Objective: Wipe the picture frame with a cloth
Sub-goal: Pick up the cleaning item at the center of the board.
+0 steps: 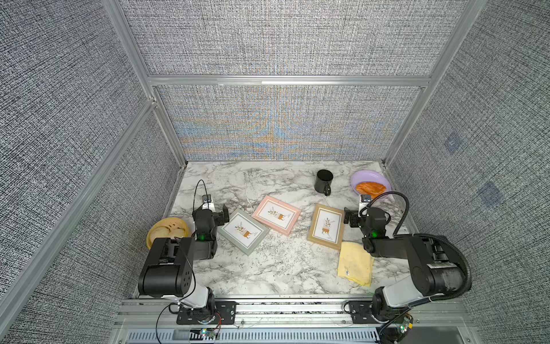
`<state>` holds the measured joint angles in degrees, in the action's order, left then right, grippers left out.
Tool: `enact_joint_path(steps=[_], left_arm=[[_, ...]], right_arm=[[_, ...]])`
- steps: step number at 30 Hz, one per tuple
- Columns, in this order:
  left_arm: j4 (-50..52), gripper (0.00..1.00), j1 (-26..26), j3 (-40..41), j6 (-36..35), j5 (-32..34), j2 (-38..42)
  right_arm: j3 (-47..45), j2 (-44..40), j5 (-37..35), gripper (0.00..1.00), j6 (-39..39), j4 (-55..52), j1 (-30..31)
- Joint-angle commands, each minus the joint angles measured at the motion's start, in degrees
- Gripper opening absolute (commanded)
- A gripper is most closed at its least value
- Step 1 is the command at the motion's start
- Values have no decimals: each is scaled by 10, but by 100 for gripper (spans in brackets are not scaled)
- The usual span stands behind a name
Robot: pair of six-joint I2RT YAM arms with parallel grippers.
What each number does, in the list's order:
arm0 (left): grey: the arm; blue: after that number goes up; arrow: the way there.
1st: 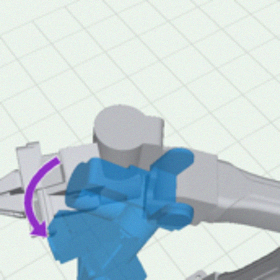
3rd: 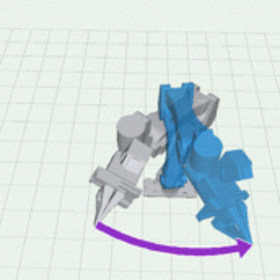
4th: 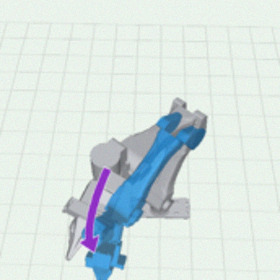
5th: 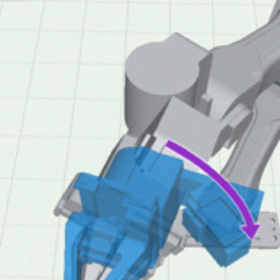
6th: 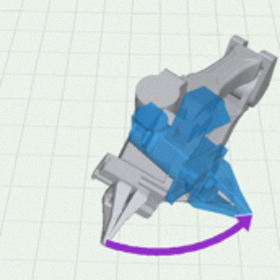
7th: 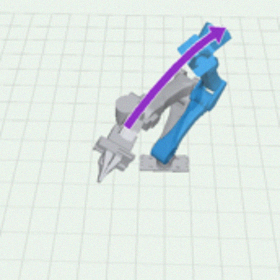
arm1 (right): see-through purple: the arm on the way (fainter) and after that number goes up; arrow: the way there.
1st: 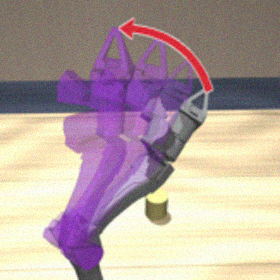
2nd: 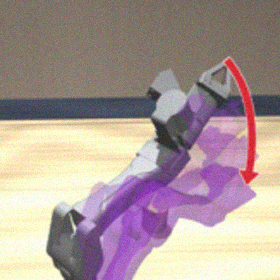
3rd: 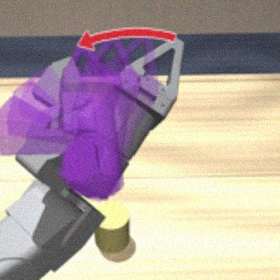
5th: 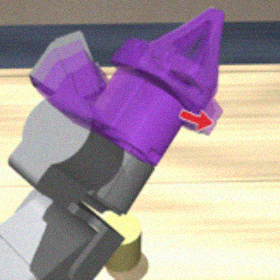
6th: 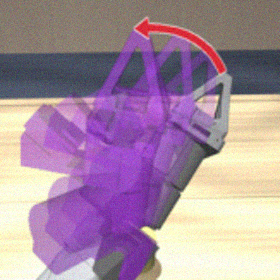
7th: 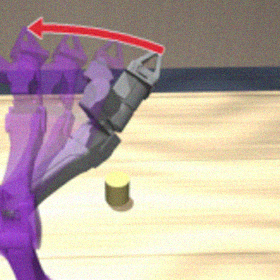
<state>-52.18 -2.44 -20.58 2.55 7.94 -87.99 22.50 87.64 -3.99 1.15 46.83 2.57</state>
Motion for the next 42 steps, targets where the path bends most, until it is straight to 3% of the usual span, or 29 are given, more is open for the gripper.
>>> enact_joint_path(steps=[1, 25, 28, 31, 37, 42], left_arm=[[-17, 100, 0, -2, -4, -2, 0], [-18, 100, 1, 0, -5, -1, 0], [21, 100, 1, -6, 1, 17, 41], [146, 100, 0, -39, 2, 28, 113], [355, 100, -2, -114, 24, -9, 190], [492, 100, -18, -185, 61, -15, 189]], right_arm=[[3, 2, 3, 99, 0, 11, 0], [3, 2, 4, 99, 1, 11, 0], [1, -14, -17, 99, -8, 9, 0], [45, -88, -48, 99, -24, -134, 0], [231, -158, -89, 99, -147, -650, 13], [338, -180, -11, 99, -239, -978, 30]])
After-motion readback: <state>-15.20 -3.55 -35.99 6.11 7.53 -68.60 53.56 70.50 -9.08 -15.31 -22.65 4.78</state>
